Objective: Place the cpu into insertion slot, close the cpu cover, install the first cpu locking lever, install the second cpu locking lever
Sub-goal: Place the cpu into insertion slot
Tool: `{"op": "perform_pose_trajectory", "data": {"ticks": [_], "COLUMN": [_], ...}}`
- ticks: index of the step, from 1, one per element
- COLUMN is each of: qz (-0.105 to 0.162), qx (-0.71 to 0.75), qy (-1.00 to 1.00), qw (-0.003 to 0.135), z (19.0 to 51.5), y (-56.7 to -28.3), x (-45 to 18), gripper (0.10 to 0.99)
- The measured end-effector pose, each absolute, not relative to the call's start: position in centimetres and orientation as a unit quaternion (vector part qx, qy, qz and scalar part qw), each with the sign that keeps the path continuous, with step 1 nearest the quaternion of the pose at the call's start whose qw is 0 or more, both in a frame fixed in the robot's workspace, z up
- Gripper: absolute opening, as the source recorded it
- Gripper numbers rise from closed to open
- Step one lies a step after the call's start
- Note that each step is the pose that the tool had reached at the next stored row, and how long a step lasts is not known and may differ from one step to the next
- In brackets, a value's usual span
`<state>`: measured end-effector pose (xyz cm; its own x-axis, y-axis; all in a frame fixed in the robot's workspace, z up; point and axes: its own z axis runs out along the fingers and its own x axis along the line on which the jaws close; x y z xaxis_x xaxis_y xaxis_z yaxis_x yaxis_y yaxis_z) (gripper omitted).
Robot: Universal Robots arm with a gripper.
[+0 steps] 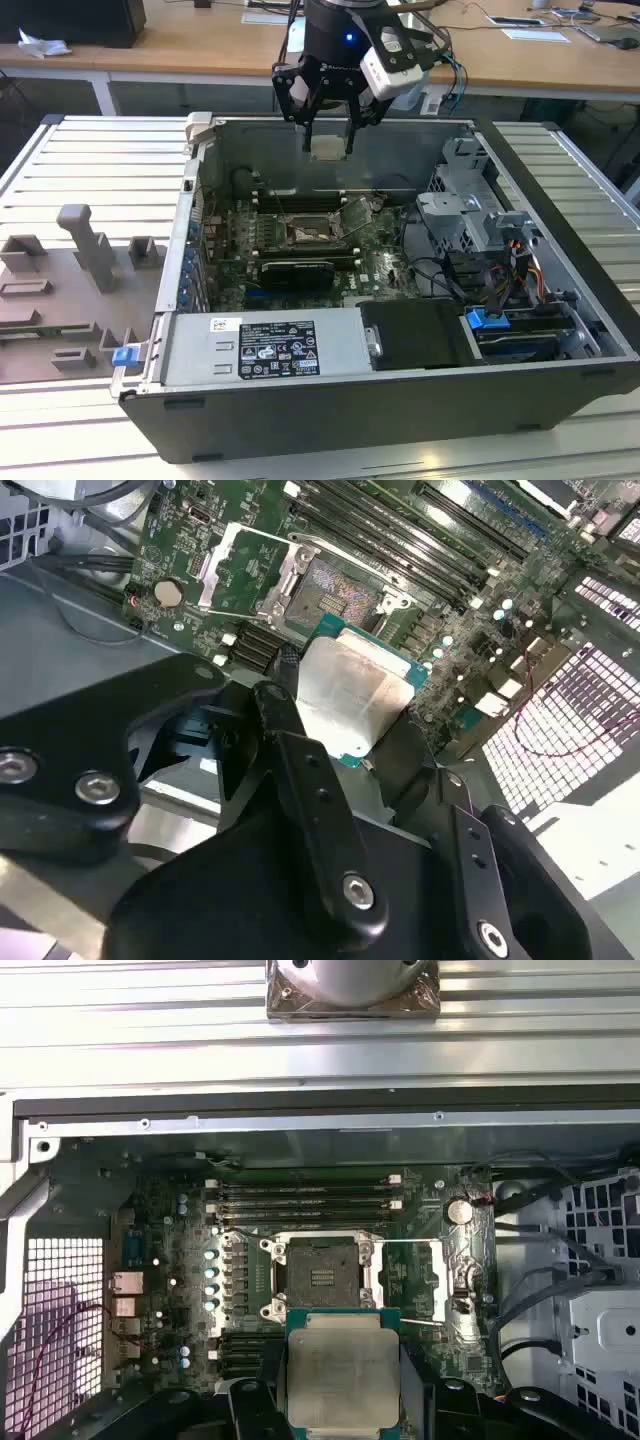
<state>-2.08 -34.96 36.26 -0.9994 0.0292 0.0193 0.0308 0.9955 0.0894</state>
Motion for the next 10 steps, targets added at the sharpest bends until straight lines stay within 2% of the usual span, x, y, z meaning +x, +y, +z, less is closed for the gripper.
{"op": "perform_pose_trajectory", "data": {"ticks": [10], "qz": [-0.045], "qx": [-0.138], "qy": [-0.989], "qw": [0.003], "z": [36.14], "y": [-34.97], "x": [-2.09], "gripper": [0.541]}}
